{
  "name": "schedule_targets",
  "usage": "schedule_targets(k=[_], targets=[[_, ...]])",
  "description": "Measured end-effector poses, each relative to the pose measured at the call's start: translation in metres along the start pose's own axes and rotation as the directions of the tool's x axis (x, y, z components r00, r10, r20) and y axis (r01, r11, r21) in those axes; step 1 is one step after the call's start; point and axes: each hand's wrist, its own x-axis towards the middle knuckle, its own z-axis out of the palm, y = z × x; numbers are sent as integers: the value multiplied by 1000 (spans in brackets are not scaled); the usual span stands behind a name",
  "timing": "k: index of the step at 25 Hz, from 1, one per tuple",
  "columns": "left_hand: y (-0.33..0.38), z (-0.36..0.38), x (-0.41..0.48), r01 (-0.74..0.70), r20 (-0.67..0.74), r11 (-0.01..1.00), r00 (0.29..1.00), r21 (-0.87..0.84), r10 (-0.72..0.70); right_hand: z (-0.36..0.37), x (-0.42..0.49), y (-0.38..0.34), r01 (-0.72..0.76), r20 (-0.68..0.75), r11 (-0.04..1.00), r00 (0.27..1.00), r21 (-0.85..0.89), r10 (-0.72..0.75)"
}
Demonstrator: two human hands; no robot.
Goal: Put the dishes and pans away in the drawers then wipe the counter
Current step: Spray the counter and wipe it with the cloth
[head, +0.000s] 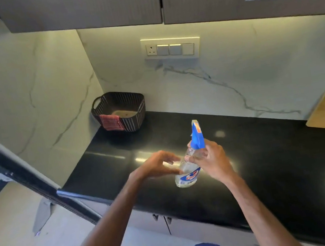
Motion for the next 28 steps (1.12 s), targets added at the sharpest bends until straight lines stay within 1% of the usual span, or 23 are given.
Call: schedule_targets(k=[2, 4, 6, 8, 10, 11, 12, 13, 15, 16, 17, 19, 21, 23, 25, 28], targets=[[-43, -36, 12, 57, -95, 998, 994, 36, -54, 31, 36, -8, -26, -50, 998, 998, -61, 23], [-82, -74, 21, 141, -217, 989, 968, 44, -128, 55, 66, -22, -58, -86, 994, 995, -91, 50], [-110, -113, 32, 224, -349, 975, 914, 6, -208, 70, 95, -35, -84, -125, 993, 989, -82, 73], [-128, -153, 46, 299, -469, 954, 843, -3, -265, 86, 127, -49, -91, -168, 994, 983, -67, 79], [-137, -185, 64, 331, -576, 943, 776, 25, -257, 99, 158, -67, -63, -206, 994, 977, -85, 44], [-144, -200, 73, 344, -599, 938, 761, 47, -249, 108, 175, -76, -29, -232, 995, 973, -99, 5], [-153, -212, 83, 362, -593, 928, 767, 84, -246, 118, 189, -87, 7, -259, 994, 965, -108, -35], [-161, -218, 89, 383, -567, 913, 787, 141, -243, 127, 201, -97, 47, -278, 993, 958, -107, -76], [-180, -229, 102, 428, -472, 867, 838, 256, -274, 146, 227, -119, 117, -310, 987, 939, -111, -147], [-189, -234, 107, 437, -436, 854, 851, 283, -291, 155, 243, -129, 142, -328, 983, 929, -115, -172], [-200, -235, 110, 430, -422, 853, 860, 296, -287, 167, 260, -137, 163, -341, 980, 920, -116, -194], [-217, -236, 112, 380, -442, 870, 869, 314, -221, 193, 295, -140, 163, -334, 978, 921, -132, -199], [-231, -239, 114, 321, -466, 890, 873, 324, -145, 223, 331, -133, 81, -301, 985, 945, -153, -124], [-242, -241, 114, 298, -459, 889, 881, 349, -115, 257, 354, -118, -48, -262, 991, 965, -126, 13], [-245, -244, 113, 275, -458, 896, 884, 349, -93, 283, 364, -99, -157, -220, 977, 968, -144, 123], [-251, -247, 114, 248, -439, 917, 894, 314, -91, 305, 369, -79, -236, -207, 954, 958, -183, 198]])
